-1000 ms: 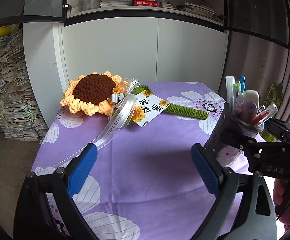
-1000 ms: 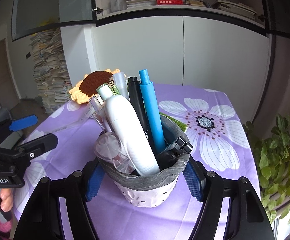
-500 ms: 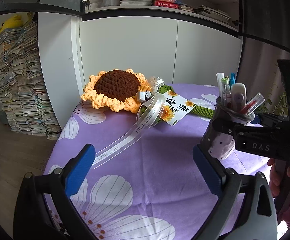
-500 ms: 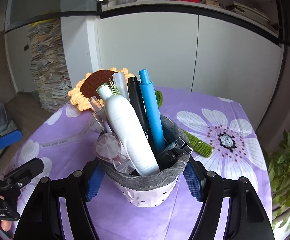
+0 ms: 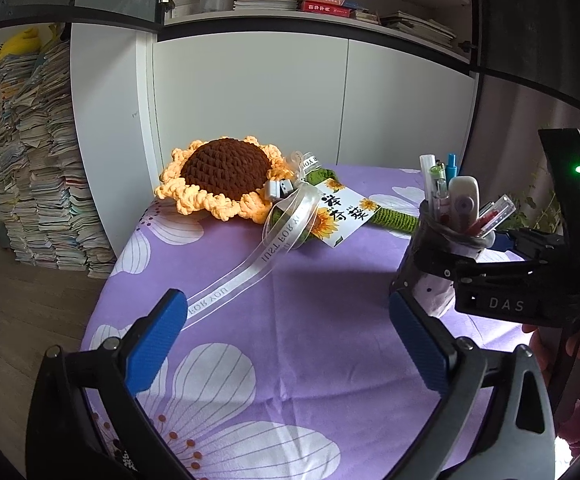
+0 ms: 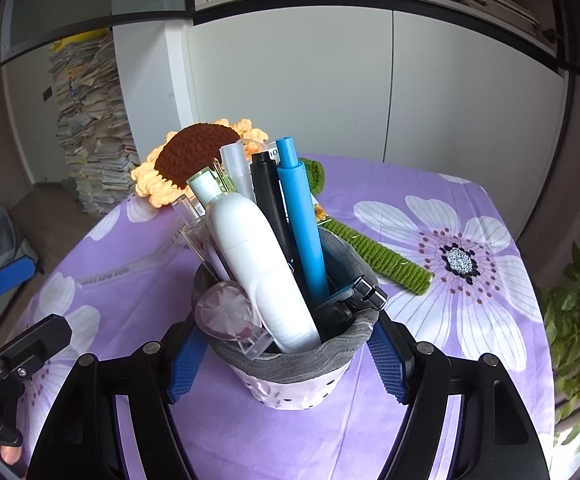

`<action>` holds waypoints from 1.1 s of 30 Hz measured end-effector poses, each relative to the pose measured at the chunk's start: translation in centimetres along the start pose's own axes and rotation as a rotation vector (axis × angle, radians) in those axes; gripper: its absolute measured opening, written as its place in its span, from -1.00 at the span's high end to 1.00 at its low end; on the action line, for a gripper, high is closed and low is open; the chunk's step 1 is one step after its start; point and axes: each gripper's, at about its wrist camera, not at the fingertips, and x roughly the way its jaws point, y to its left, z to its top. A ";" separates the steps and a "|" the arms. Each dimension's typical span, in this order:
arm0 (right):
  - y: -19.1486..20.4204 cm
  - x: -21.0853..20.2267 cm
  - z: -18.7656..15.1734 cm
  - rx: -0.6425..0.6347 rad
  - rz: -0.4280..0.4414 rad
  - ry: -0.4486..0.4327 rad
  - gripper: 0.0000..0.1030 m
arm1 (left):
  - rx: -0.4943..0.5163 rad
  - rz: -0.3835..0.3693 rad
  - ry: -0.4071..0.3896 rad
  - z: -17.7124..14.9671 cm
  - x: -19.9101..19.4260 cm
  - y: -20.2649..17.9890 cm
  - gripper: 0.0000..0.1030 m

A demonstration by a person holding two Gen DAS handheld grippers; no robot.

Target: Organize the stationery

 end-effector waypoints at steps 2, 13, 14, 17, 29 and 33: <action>0.1 -0.3 -0.1 -0.008 -0.009 0.000 -0.57 | -0.002 -0.002 -0.003 0.0 -0.2 -0.2 -0.97; -0.5 -5.0 -2.5 0.029 -0.014 -0.023 -0.58 | 0.038 -0.007 -0.035 0.2 -2.5 -2.6 -0.97; -0.4 -5.7 -2.7 0.024 -0.034 -0.035 -0.58 | 0.038 -0.008 -0.044 0.3 -2.9 -2.8 -0.97; 0.1 -7.8 -2.7 0.007 -0.101 -0.065 -0.58 | 0.039 -0.006 -0.073 0.6 -4.5 -3.2 -0.97; 1.4 -19.0 -2.9 0.062 -0.140 -0.241 -0.78 | 0.083 0.010 -0.191 2.1 -13.2 -5.7 -0.98; 1.6 -22.5 -3.7 0.099 -0.120 -0.282 -0.81 | 0.075 0.007 -0.208 2.0 -15.9 -6.0 -0.98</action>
